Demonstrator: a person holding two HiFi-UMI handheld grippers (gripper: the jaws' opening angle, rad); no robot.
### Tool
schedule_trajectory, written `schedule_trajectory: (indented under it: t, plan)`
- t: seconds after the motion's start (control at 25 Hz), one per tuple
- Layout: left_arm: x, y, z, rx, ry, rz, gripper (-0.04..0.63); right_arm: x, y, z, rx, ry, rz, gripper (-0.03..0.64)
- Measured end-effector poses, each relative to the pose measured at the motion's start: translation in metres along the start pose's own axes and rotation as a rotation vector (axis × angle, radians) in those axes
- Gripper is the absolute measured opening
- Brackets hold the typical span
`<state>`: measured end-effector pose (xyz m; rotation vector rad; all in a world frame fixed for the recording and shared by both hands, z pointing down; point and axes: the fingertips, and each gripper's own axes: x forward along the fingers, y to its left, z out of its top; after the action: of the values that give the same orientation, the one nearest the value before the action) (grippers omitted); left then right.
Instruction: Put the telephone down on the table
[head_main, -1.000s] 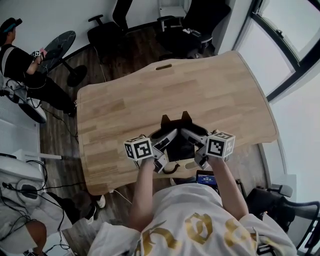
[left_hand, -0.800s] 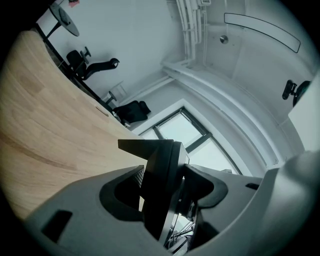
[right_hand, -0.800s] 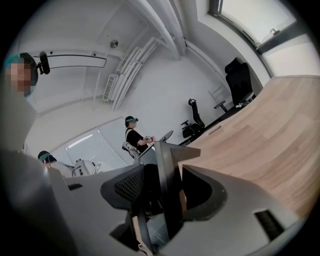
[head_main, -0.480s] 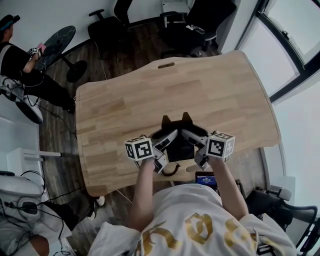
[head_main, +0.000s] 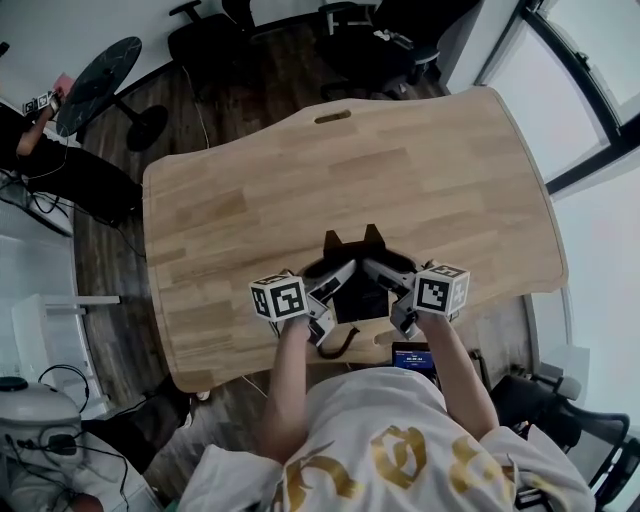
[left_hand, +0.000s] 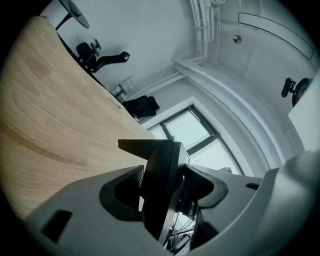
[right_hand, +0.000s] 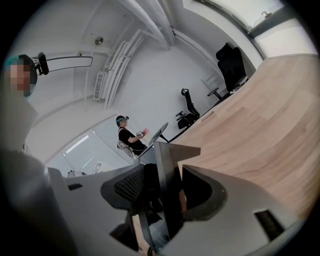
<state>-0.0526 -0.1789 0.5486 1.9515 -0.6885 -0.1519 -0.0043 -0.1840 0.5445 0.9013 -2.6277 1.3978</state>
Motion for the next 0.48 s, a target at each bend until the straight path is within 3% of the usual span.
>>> schedule_trajectory:
  t: [0.48]
  plan:
    - [0.02, 0.042, 0.01, -0.07, 0.007, 0.022, 0.236, 0.029, -0.038, 0.004, 0.048, 0.063, -0.019, 0.215]
